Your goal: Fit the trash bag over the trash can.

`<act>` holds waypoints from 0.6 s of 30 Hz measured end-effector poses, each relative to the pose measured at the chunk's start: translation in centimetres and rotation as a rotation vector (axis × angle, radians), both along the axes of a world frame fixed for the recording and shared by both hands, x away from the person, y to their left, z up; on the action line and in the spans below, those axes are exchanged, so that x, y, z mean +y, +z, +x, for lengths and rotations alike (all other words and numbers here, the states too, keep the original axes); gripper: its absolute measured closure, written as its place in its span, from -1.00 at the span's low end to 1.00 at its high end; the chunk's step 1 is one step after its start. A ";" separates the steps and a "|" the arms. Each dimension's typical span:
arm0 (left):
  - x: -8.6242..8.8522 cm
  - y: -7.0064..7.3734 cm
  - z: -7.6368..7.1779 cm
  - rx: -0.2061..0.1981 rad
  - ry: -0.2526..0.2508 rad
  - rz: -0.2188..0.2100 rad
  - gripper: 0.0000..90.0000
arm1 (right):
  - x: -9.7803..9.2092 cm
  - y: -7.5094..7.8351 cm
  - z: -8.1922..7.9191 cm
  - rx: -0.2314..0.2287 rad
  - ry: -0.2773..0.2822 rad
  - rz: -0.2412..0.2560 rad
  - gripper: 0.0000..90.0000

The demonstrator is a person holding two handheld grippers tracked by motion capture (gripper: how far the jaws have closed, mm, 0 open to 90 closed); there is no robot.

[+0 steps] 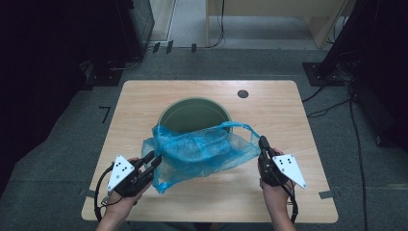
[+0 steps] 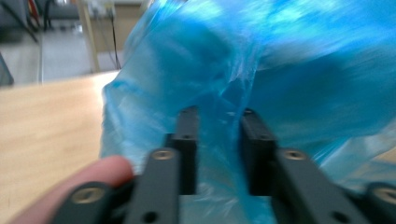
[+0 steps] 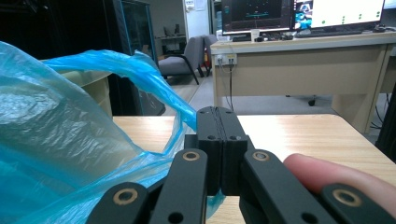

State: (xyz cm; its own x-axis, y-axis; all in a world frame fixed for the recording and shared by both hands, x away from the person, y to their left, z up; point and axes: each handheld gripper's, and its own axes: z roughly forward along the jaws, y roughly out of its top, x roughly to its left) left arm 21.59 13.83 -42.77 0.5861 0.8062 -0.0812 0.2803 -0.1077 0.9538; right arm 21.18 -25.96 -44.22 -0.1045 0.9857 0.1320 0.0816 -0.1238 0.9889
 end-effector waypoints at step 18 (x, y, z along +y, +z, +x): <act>1.2 1.4 1.9 -0.096 0.154 -0.050 1.00 | 0.8 1.4 1.0 -0.041 -0.023 -0.032 1.00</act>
State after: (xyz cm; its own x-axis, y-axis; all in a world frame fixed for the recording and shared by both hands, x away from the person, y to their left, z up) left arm 23.54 15.05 -41.34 0.4632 0.8832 -0.0732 0.1973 -0.0222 0.9801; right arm 22.14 -25.18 -42.83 -0.0863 0.9916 0.0966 0.0388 -0.0935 0.9949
